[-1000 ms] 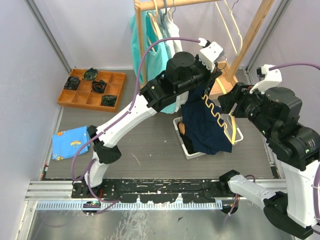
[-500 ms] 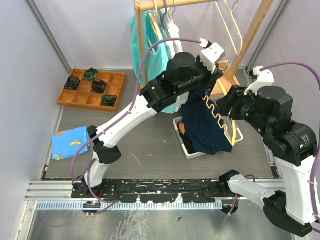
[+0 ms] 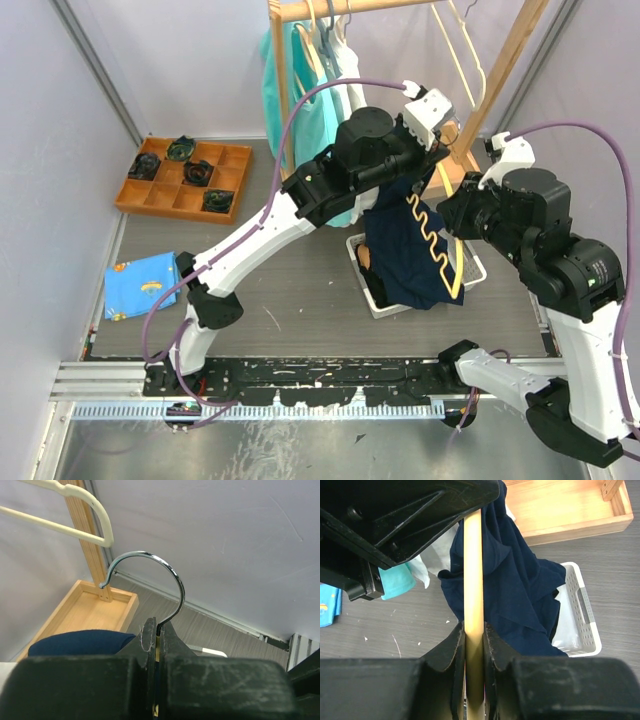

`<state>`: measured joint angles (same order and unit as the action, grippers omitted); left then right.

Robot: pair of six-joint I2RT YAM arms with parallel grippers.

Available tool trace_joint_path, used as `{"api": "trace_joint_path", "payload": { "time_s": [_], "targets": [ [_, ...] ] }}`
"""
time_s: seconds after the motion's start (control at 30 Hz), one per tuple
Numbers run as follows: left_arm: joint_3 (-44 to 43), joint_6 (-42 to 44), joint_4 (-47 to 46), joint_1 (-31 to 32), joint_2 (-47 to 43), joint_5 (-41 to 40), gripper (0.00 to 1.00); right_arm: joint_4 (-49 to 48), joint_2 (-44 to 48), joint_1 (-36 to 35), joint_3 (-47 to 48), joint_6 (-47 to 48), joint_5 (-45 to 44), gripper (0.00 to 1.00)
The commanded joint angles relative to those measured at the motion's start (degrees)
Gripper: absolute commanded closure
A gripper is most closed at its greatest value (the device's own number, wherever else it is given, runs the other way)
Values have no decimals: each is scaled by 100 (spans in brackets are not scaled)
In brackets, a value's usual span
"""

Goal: Remove the t-shirt from the hanger

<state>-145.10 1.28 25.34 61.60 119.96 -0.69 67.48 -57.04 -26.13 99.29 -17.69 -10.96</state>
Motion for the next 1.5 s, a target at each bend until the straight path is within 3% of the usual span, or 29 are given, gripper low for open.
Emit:
{"api": "trace_joint_path", "payload": {
  "time_s": [0.0, 0.07, 0.17, 0.27, 0.43, 0.67, 0.8, 1.27, 1.4, 1.47],
  "targets": [
    [-165, -20, -269, 38, -171, 80, 100, -244, 31, 6, 4, 94, -103, 93],
    [-168, -50, -246, 40, -168, -7, 94, -295, 64, 5, -6, 126, -288, 99],
    [-160, -49, -170, 39, -177, -123, 67, -367, 111, 4, -2, 166, -344, 99],
    [-136, -17, -61, 37, -211, -267, 52, -459, 145, 10, 50, 188, -345, 99],
    [266, 78, -66, 31, -523, -544, 41, -496, 80, 11, 191, 218, -311, 99],
    [1421, 127, -470, 1, -1224, -756, 40, -562, 152, 10, 260, 261, -320, 99],
    [1854, -71, -448, -83, -1409, -432, 41, -535, 214, 6, 339, 284, -287, 99],
    [1523, -498, -104, -124, -730, 124, 43, -506, 518, 11, 508, 336, 85, 99],
    [1209, -532, 57, -131, -458, 114, 52, -505, 543, 8, 534, 337, 188, 99],
    [1073, -530, 124, -128, -376, 43, 66, -501, 553, 10, 561, 336, 183, 99]
  ]
}}
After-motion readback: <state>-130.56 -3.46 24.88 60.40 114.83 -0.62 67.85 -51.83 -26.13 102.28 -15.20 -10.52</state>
